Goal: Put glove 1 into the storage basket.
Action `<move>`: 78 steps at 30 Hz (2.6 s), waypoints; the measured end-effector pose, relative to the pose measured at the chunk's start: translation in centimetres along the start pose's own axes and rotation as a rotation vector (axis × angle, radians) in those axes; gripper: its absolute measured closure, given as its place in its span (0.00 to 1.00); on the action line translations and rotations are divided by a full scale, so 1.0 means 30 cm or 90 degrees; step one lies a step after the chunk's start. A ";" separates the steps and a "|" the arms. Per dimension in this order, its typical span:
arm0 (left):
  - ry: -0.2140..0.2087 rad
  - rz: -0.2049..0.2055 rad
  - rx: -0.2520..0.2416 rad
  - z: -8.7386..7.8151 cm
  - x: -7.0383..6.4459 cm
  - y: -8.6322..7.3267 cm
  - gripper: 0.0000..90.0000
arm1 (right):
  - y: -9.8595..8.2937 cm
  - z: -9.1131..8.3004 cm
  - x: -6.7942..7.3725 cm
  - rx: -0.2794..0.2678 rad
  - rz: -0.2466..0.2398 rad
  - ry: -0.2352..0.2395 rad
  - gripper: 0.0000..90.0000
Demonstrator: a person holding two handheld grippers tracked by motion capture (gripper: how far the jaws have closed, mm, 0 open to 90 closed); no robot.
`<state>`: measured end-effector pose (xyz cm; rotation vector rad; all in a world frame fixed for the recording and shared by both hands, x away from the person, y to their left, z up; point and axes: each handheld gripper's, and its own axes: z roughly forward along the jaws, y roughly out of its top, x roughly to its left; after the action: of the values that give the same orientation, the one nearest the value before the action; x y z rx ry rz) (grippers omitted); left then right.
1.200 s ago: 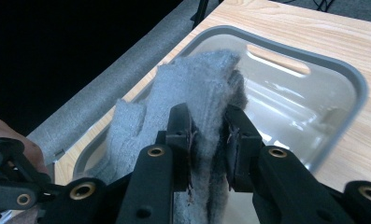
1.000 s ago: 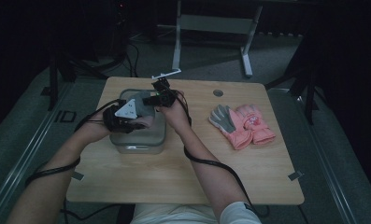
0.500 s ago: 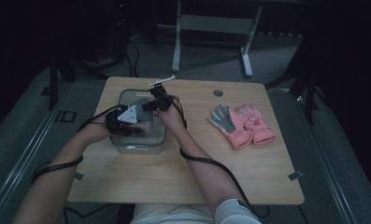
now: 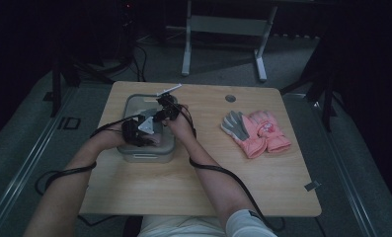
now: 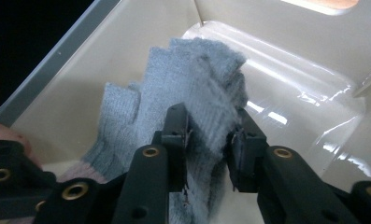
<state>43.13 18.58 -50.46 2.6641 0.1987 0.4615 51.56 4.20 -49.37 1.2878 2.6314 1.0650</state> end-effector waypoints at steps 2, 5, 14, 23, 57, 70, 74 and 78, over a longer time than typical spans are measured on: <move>-0.008 0.001 0.008 0.006 0.000 0.003 0.74 | 0.000 -0.002 -0.001 -0.002 0.001 0.001 0.76; -0.023 0.005 0.037 0.022 -0.003 0.007 0.73 | -0.005 -0.015 0.000 -0.015 -0.007 -0.007 0.71; -0.029 -0.015 0.040 0.025 -0.003 0.003 0.61 | 0.001 -0.115 -0.023 -0.057 -0.002 0.008 0.64; 0.003 -0.061 0.001 -0.060 -0.002 0.040 0.47 | -0.014 -0.208 -0.042 -0.081 -0.009 0.038 0.61; -0.059 -0.119 -0.098 -0.097 -0.166 0.316 0.46 | -0.297 -0.496 -0.178 -0.144 -0.105 0.013 0.17; -0.087 -0.115 -0.135 -0.051 -0.261 0.402 0.16 | -0.383 -0.612 -0.297 -0.182 -0.088 0.002 0.15; -0.099 -0.094 -0.134 -0.024 -0.307 0.419 0.12 | -0.396 -0.635 -0.315 -0.183 -0.069 -0.027 0.13; -0.126 -0.103 -0.148 0.002 -0.338 0.427 0.02 | -0.427 -0.673 -0.354 -0.187 -0.066 -0.040 0.15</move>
<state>34.53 4.95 -47.87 2.4230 0.2797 0.1580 43.60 -20.18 -44.19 1.0928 2.3552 1.3106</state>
